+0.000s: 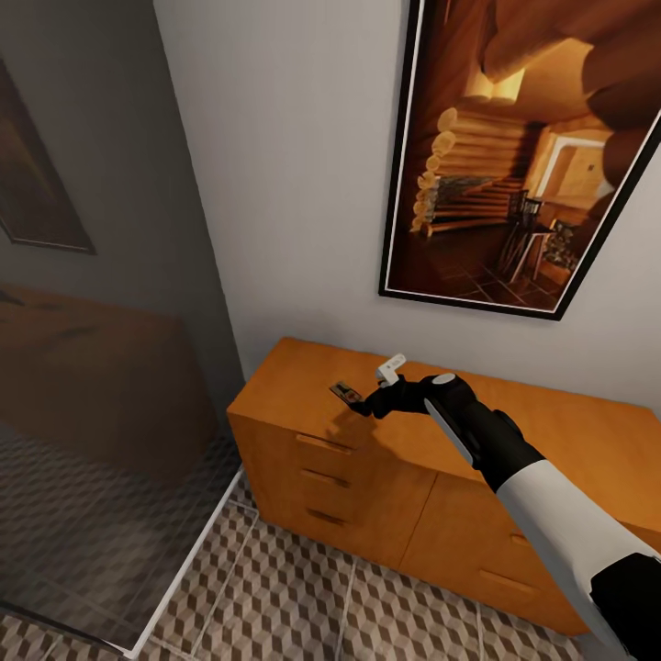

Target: Take the four mousetraps from the cabinet in the bathroom and place them on the bathroom floor. Make sure all four end up on the same floor surface, and ensure that at least two of them are either under or directly next to the same bathroom sink.

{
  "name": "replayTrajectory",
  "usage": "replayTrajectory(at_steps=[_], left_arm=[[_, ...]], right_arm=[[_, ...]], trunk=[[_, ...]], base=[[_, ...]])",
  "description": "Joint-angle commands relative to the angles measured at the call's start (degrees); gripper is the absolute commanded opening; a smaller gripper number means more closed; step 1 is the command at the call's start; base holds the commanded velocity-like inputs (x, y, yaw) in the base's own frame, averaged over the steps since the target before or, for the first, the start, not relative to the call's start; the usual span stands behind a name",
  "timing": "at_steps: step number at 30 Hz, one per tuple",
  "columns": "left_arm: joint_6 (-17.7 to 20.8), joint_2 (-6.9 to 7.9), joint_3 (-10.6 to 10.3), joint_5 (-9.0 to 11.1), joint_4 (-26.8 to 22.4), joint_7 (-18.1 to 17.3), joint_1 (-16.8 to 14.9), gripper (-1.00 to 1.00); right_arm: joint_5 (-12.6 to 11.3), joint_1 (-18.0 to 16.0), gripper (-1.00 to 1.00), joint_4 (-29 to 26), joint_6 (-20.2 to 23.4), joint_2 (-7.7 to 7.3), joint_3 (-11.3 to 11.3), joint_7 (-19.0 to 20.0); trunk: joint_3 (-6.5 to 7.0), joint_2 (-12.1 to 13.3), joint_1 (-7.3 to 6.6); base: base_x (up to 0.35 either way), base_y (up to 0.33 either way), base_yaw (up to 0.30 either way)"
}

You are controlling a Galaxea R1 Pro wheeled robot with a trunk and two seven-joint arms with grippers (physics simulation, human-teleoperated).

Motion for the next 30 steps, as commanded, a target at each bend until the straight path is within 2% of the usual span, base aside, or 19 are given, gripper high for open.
replayTrajectory(at_steps=[1, 21, 30], left_arm=[[-0.4, -0.03, -0.5, 0.4, 0.2, 0.1, -0.1, 1.00], [-0.4, -0.03, -0.5, 0.4, 0.2, 0.1, -0.1, 1.00], [-0.4, -0.03, -0.5, 0.5, 0.3, 0.1, -0.1, 1.00]], right_arm=[[-0.6, 0.0, 1.00, 0.2, 0.2, -0.17, 0.1, 0.2], [-0.6, 0.0, 1.00, 1.4, -1.2, -0.83, 0.1, 1.3], [-0.6, -0.1, 1.00, 1.9, -1.3, -0.85, 0.1, 1.3]], trunk=[[-0.11, -0.1, 0.03], [-0.12, -0.1, 0.03], [-0.12, -0.1, 0.03]], base=[[0.000, 0.000, 0.000], [0.005, 0.000, 0.000], [0.166, 0.000, 0.000]])
